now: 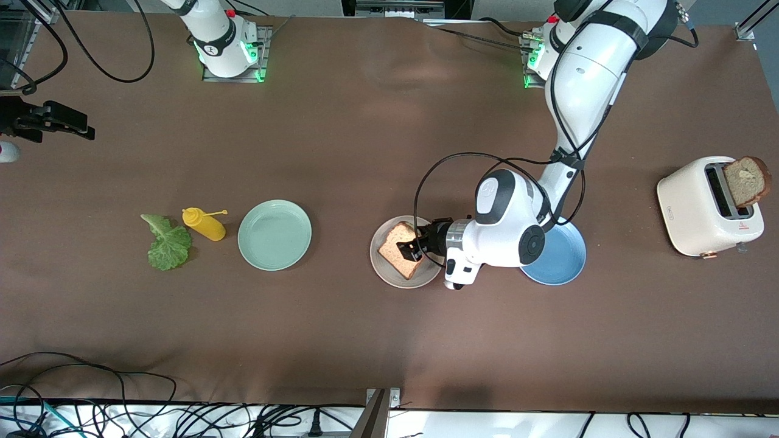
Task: Make sandwich on beige plate with both arms
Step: 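Lower the bread onto the beige plate and open the left gripper, then withdraw the left gripper back toward the toaster, then move the right gripper down to the green lettuce leaf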
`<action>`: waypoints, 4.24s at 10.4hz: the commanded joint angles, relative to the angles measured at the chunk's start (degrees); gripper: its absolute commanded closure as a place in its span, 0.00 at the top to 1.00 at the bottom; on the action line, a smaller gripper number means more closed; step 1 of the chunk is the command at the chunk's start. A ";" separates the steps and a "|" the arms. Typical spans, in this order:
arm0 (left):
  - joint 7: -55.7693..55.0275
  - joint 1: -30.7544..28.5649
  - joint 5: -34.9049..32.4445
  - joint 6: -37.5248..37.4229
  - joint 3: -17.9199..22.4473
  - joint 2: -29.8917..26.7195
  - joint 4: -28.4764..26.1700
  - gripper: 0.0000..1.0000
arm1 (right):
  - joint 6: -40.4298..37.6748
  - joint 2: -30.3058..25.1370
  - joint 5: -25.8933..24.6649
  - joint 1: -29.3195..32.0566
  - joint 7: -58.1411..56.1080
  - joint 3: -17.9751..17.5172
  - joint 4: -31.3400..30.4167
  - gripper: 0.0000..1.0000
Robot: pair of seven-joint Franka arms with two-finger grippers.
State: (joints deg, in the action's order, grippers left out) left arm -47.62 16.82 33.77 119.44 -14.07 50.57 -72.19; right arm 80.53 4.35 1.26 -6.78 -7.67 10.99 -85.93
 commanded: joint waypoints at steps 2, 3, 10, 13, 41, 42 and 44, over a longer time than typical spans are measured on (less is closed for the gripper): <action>0.42 0.05 -3.52 -2.54 0.79 -0.21 -0.84 1.00 | -1.08 -0.39 -0.29 0.19 -0.86 0.00 0.76 1.00; 0.42 0.05 -4.49 -3.41 0.88 -0.12 -0.84 1.00 | -1.08 -0.39 -0.29 0.19 -0.86 0.08 0.76 1.00; 0.42 -3.27 -11.17 -12.62 2.02 -1.52 -0.15 1.00 | -0.38 -0.31 -0.12 0.01 -0.33 -0.97 0.76 1.00; 0.42 -6.44 -22.39 -19.05 2.11 -6.34 -0.05 1.00 | 0.15 -0.04 -0.11 0.01 -0.51 -0.97 0.76 1.00; 40.93 -7.60 -28.84 -34.27 27.07 -32.38 -4.10 1.00 | 12.53 9.78 -2.05 5.45 -16.37 -9.76 -2.58 1.00; 40.94 -7.51 -29.72 -34.18 26.99 -32.37 -3.40 1.00 | 14.03 12.06 -1.96 6.42 -18.33 -9.76 -2.93 1.00; 40.94 -7.95 -29.38 -34.18 26.99 -32.46 -3.22 1.00 | 16.92 15.41 -1.87 8.96 -21.14 -10.72 -4.24 1.00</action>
State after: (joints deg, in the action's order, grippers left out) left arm -7.99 8.96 4.96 85.21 12.83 19.10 -75.34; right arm 95.37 17.88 -1.65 -0.02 -26.06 2.20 -89.39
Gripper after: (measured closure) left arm 0.000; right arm 0.000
